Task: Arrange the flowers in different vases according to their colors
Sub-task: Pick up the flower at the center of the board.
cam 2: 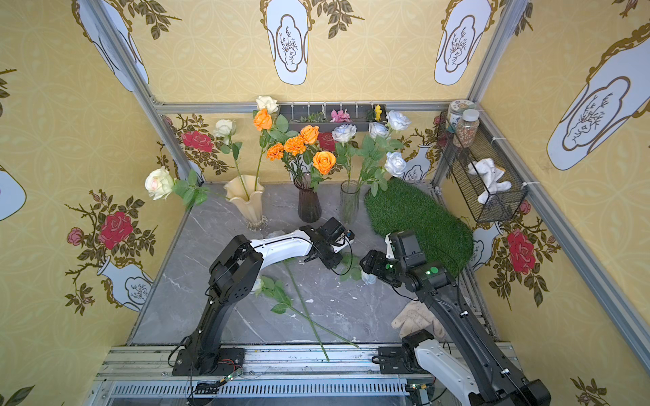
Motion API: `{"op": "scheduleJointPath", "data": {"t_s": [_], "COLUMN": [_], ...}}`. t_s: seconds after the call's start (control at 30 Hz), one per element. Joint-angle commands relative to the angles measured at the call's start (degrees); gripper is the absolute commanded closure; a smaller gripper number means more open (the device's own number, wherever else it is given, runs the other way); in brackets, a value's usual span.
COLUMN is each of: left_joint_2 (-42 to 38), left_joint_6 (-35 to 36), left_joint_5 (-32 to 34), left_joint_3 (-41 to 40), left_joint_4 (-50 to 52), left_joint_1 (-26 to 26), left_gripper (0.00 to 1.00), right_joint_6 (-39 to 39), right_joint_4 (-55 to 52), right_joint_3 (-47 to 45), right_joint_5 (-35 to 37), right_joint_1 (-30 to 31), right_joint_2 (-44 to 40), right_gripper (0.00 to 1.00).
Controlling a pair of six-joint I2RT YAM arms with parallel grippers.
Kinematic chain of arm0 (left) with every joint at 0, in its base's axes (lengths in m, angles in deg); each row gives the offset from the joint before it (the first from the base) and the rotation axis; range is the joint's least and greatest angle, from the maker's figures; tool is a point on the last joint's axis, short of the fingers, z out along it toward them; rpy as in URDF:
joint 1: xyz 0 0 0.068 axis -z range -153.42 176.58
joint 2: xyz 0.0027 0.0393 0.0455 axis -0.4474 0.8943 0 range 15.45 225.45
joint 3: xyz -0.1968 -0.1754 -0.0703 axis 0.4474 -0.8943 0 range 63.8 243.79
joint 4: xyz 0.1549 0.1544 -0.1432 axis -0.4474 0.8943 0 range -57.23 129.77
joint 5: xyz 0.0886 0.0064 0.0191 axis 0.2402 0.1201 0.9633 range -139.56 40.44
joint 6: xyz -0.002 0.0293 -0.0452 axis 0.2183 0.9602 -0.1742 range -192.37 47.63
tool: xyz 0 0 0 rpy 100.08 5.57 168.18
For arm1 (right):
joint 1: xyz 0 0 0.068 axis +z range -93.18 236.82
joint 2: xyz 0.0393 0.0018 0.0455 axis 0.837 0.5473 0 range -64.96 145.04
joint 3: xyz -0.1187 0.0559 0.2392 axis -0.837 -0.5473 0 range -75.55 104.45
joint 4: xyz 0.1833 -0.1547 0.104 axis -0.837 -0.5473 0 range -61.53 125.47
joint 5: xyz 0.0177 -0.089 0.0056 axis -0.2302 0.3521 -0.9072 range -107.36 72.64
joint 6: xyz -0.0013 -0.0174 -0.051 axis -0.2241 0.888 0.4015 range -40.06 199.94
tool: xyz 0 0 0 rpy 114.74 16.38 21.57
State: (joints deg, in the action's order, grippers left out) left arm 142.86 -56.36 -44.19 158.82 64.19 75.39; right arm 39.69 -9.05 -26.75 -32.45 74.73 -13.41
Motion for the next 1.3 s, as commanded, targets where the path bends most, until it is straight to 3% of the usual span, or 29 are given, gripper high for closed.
{"op": "scheduleJointPath", "data": {"t_s": [0.0, 0.43, 0.93, 1.13, 1.27], "left_joint_2": [1.8, 7.5, -10.3, -19.1, -23.0], "left_joint_6": [-0.8, -2.2, -2.6, -3.4, -3.6], "left_joint_5": [1.5, 5.0, 9.0, 15.2, 17.9], "left_joint_3": [1.2, 8.9, -4.5, -12.6, -13.4], "left_joint_4": [2.8, 1.5, -16.5, -28.0, -32.5], "left_joint_1": [0.1, 0.5, 4.1, 5.3, 5.4], "left_gripper": [0.67, 1.0, 1.0, 1.0, 1.0], "right_joint_6": [0.9, 1.2, 1.4, 1.4, 1.4], "right_joint_4": [1.9, -0.5, -2.1, -3.0, -3.0], "right_joint_3": [0.3, 2.2, 5.9, 8.8, 11.1], "right_joint_5": [-0.9, -0.3, 1.1, 2.6, 3.5], "right_joint_1": [-0.4, -1.7, -3.3, -3.7, -3.8], "right_joint_2": [-0.1, -1.5, -1.8, -3.4, -4.3], "right_gripper": [0.24, 0.24, 0.25, 0.25, 0.25]}}
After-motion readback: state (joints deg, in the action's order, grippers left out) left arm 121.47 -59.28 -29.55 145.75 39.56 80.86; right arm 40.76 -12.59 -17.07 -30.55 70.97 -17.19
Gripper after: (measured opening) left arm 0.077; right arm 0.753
